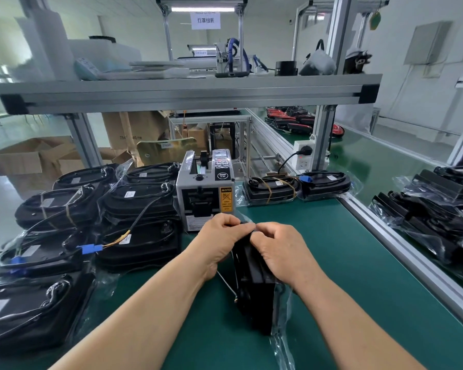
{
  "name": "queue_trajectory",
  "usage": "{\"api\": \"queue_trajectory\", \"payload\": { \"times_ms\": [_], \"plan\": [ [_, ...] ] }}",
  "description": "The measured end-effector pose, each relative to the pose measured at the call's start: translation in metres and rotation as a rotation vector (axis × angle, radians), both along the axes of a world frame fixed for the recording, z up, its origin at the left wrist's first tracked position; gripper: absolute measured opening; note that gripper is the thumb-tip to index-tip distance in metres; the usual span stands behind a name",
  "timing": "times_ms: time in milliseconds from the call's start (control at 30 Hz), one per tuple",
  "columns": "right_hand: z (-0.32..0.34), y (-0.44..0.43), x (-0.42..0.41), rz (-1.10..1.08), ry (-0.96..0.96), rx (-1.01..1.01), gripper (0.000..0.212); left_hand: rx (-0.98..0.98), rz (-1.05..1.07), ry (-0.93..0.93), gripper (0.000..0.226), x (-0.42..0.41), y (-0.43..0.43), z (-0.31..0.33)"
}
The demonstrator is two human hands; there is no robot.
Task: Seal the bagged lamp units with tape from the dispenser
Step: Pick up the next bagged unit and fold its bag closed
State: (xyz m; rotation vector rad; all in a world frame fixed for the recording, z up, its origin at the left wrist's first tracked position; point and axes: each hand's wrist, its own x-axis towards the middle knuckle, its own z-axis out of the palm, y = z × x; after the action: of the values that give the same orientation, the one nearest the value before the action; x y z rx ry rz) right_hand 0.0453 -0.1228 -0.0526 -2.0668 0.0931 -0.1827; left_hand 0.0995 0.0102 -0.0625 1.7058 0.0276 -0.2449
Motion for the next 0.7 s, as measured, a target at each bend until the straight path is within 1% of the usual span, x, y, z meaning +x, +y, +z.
{"api": "queue_trajectory", "payload": {
  "times_ms": [100,200,233,300,367,467,500,567,633,700],
  "plan": [
    [0.0,0.0,0.001,0.027,0.004,-0.01,0.024,-0.122,0.013,0.05,0.021,-0.006,0.0,-0.002],
    [0.003,0.002,0.0,0.058,0.008,-0.03,0.043,-0.188,0.072,0.113,0.011,-0.009,-0.004,0.003],
    [0.006,0.001,0.0,0.075,0.023,-0.045,0.045,-0.185,0.086,0.125,0.009,-0.01,-0.006,0.006],
    [0.012,0.0,-0.001,0.117,0.063,-0.11,0.043,-0.153,0.099,0.144,0.007,-0.012,-0.008,0.011],
    [0.018,0.001,-0.001,0.158,0.102,-0.157,0.041,-0.121,0.103,0.145,0.013,-0.015,-0.007,0.017],
    [0.024,0.008,-0.009,0.235,0.093,-0.242,0.041,-0.06,0.12,0.092,0.013,-0.029,0.001,0.018],
    [0.024,0.009,-0.013,0.258,0.077,-0.286,0.044,-0.027,0.123,0.039,0.019,-0.035,0.006,0.015],
    [0.024,0.006,-0.022,0.295,0.064,-0.311,0.042,0.087,0.144,-0.083,0.041,-0.05,0.023,0.007],
    [0.026,-0.004,-0.031,0.357,0.104,-0.218,0.041,0.21,0.164,-0.189,0.056,-0.067,0.047,0.003],
    [0.029,-0.012,-0.041,0.479,0.157,-0.025,0.046,0.258,0.151,-0.223,0.078,-0.083,0.07,0.001]
  ]
}}
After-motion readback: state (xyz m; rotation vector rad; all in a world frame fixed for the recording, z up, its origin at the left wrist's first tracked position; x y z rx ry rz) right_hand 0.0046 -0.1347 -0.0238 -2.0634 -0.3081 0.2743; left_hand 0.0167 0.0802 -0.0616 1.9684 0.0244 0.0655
